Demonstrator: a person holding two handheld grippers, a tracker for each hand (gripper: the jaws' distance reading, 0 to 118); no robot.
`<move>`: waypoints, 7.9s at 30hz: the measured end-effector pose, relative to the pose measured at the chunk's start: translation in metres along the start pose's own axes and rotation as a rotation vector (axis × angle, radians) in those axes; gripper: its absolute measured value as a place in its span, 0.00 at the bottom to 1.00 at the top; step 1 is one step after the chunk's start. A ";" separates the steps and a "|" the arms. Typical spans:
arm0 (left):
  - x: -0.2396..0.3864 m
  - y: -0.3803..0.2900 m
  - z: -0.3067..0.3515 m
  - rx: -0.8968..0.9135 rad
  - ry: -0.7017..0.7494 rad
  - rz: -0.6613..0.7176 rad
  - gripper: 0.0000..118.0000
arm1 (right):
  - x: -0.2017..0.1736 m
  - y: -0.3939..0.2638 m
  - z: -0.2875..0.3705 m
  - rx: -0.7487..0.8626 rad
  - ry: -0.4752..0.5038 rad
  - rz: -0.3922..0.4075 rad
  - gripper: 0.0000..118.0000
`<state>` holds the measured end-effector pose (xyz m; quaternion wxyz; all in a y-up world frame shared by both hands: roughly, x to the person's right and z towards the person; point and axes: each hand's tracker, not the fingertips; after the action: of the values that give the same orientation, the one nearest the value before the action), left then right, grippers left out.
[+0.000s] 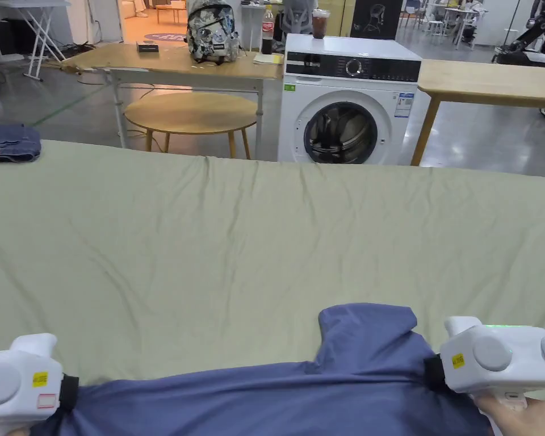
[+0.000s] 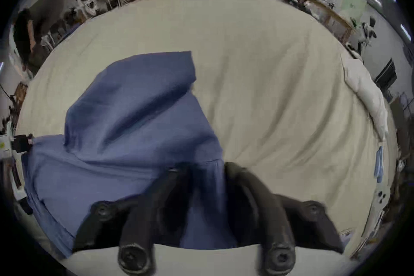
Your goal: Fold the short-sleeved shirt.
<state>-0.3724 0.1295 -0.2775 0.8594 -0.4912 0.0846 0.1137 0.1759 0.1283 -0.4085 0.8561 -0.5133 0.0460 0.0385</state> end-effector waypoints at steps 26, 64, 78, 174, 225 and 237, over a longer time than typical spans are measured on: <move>-0.080 -0.199 0.135 0.200 -0.241 -0.082 0.00 | 0.040 -0.294 0.168 0.262 0.127 -0.183 0.00; -0.078 -0.162 0.232 0.578 -0.602 0.225 0.63 | -0.063 -0.227 0.256 0.681 0.285 -0.043 0.00; -0.135 -0.198 0.078 0.242 -0.738 0.563 0.86 | -0.055 -0.237 0.244 0.597 0.310 -0.109 0.00; 0.225 -0.166 0.078 0.029 -0.832 -0.199 0.19 | -0.029 -0.310 0.241 0.515 0.277 -0.285 0.00; -0.063 -0.116 0.126 0.207 -0.685 0.237 0.30 | -0.069 -0.244 0.130 0.245 0.428 -0.185 0.00; -0.230 -0.045 0.132 0.207 -0.173 0.386 0.68 | -0.067 -0.219 0.132 0.250 0.513 -0.238 0.00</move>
<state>-0.5761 0.1960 -0.1148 0.8715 -0.3636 0.1141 0.3086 0.1390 0.1405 -0.1465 0.8716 -0.3987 0.2047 -0.1988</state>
